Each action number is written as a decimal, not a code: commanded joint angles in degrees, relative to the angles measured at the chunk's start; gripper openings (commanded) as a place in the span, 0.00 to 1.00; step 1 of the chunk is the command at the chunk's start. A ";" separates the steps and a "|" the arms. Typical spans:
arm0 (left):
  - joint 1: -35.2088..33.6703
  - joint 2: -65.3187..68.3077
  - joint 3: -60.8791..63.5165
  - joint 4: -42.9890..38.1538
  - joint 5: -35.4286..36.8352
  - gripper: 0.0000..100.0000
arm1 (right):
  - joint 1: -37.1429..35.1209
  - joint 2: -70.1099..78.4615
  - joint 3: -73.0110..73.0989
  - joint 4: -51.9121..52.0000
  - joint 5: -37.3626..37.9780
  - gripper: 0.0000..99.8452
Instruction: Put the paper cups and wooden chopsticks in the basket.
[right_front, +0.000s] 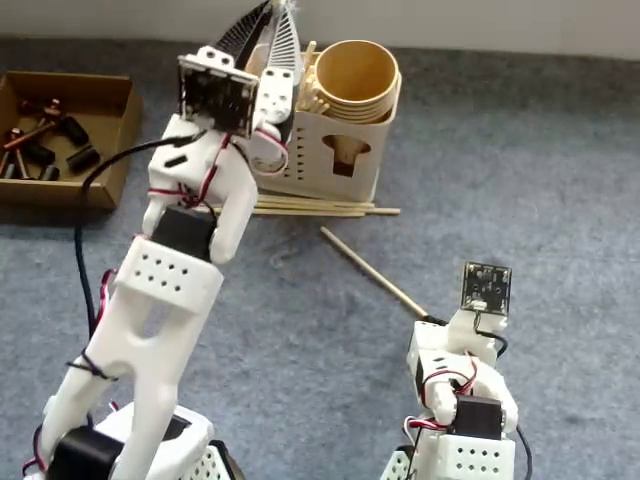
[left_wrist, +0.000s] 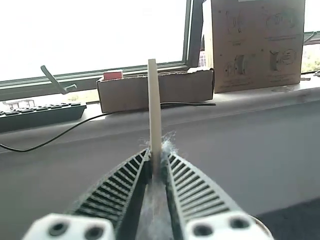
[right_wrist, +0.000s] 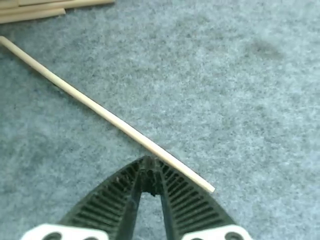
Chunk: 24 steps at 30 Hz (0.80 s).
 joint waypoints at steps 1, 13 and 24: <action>-0.84 2.42 -6.46 -1.41 0.35 0.01 | 0.22 0.04 5.85 -0.92 0.53 0.01; -2.77 10.86 -16.57 -1.14 0.09 0.01 | 0.22 -0.04 5.85 -0.92 0.53 0.01; -4.97 14.29 -10.07 -1.41 0.44 0.01 | 0.22 -0.04 5.85 -0.92 0.44 0.01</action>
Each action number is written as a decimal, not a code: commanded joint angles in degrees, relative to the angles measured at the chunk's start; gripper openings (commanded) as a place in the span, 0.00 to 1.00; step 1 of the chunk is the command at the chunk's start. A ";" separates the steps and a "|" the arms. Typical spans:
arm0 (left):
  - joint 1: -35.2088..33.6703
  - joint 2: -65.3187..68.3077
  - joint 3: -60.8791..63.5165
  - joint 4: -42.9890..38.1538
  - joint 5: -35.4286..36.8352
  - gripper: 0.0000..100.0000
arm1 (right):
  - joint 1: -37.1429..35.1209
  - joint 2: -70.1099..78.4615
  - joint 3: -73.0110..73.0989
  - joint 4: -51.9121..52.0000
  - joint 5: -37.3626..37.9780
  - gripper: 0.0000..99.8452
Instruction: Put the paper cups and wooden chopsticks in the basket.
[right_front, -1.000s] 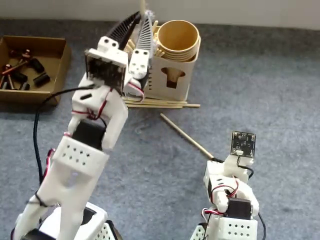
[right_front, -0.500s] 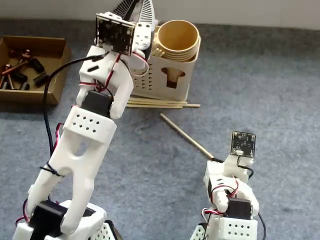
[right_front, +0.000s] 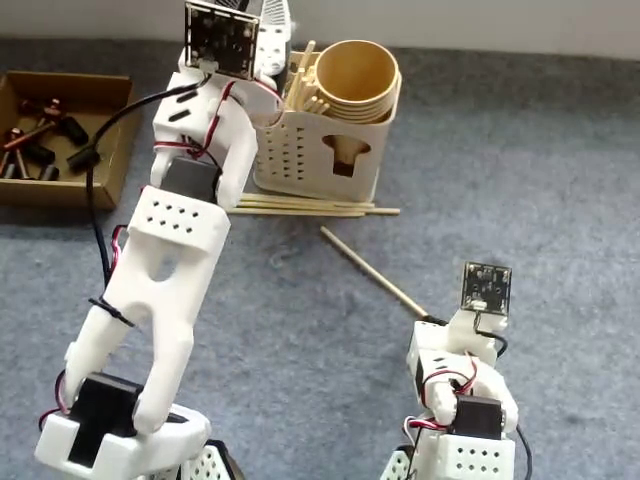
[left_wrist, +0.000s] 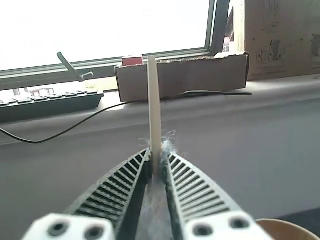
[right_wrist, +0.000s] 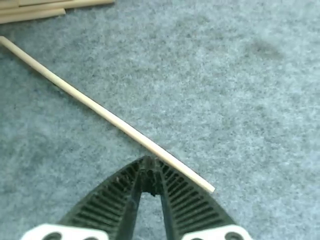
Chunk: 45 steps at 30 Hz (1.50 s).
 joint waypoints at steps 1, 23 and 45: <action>-0.40 -0.31 1.71 -1.14 0.44 0.01 | 0.22 -0.04 5.85 -0.92 0.44 0.01; -3.56 -0.40 11.56 8.00 0.44 0.06 | 0.22 -0.04 5.85 -0.92 0.44 0.01; -5.85 -0.40 -24.04 61.27 0.44 0.10 | 0.22 -0.04 5.85 -0.92 0.44 0.01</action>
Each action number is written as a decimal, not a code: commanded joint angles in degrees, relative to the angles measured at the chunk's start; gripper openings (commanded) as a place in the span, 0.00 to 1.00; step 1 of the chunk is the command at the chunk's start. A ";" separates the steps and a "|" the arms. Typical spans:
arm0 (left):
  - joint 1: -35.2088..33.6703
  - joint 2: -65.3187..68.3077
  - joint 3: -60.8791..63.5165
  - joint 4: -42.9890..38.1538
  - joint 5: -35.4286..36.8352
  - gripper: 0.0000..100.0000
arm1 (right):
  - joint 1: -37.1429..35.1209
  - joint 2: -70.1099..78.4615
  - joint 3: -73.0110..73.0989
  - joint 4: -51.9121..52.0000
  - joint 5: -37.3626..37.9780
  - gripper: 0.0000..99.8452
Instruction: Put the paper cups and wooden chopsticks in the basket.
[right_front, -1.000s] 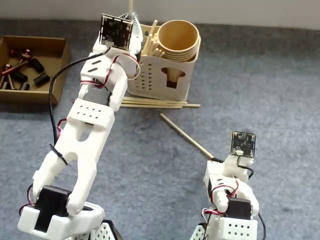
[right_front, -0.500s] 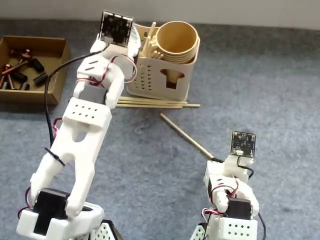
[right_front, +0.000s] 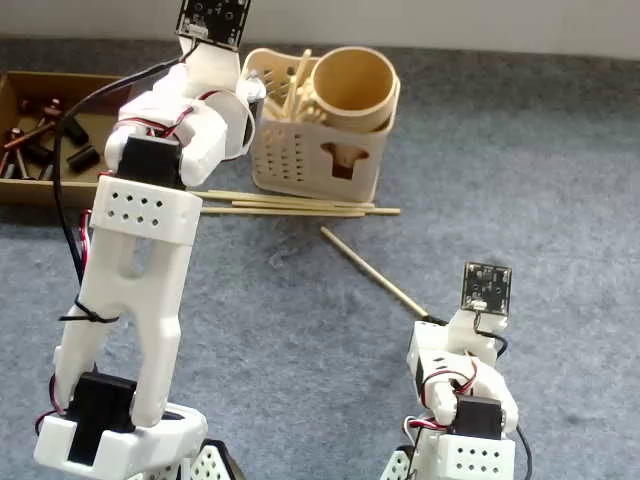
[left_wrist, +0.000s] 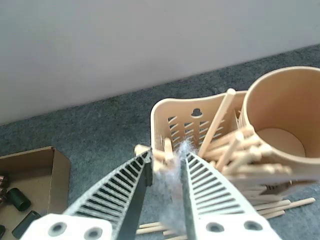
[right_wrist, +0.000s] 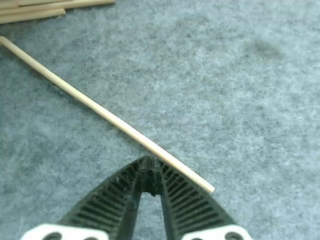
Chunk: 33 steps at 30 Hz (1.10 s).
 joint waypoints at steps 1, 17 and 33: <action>-1.36 -0.66 -6.11 2.99 0.53 0.10 | 0.22 -0.04 5.85 -0.92 0.44 0.01; -4.97 -0.75 -13.49 18.11 0.18 0.10 | 0.22 -0.04 5.85 -0.92 0.44 0.01; -7.87 -0.75 -6.46 23.82 -13.36 0.11 | 0.22 -0.04 5.85 -0.92 0.44 0.01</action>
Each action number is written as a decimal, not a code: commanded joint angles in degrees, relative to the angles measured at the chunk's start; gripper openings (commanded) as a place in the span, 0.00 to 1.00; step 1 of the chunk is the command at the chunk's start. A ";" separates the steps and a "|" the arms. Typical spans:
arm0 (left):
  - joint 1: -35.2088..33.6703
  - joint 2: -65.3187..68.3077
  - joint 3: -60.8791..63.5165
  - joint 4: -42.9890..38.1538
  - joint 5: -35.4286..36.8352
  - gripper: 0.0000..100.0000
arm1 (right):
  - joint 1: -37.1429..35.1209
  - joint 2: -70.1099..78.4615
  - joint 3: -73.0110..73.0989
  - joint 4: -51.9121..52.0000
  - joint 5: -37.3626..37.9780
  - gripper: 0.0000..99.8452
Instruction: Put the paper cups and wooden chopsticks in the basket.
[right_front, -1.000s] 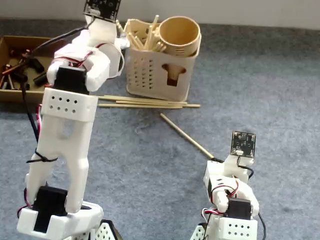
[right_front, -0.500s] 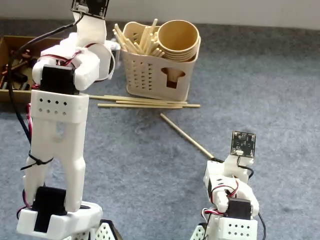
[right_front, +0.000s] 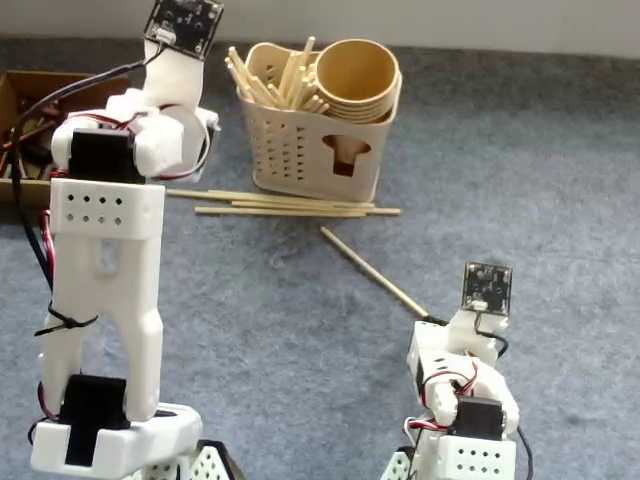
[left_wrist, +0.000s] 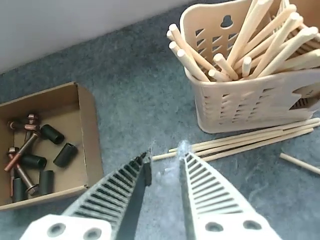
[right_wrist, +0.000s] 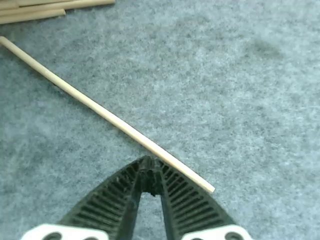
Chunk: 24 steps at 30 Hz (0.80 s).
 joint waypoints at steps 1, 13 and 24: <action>-1.10 -0.84 0.13 1.32 -5.19 0.11 | 0.22 -0.04 5.85 -0.92 0.44 0.01; -1.36 -0.31 1.36 6.86 -21.10 0.10 | 0.22 -0.04 5.85 -0.92 0.44 0.01; -3.74 -0.57 16.57 1.41 -31.21 0.10 | 0.22 -0.04 5.85 -0.92 0.44 0.01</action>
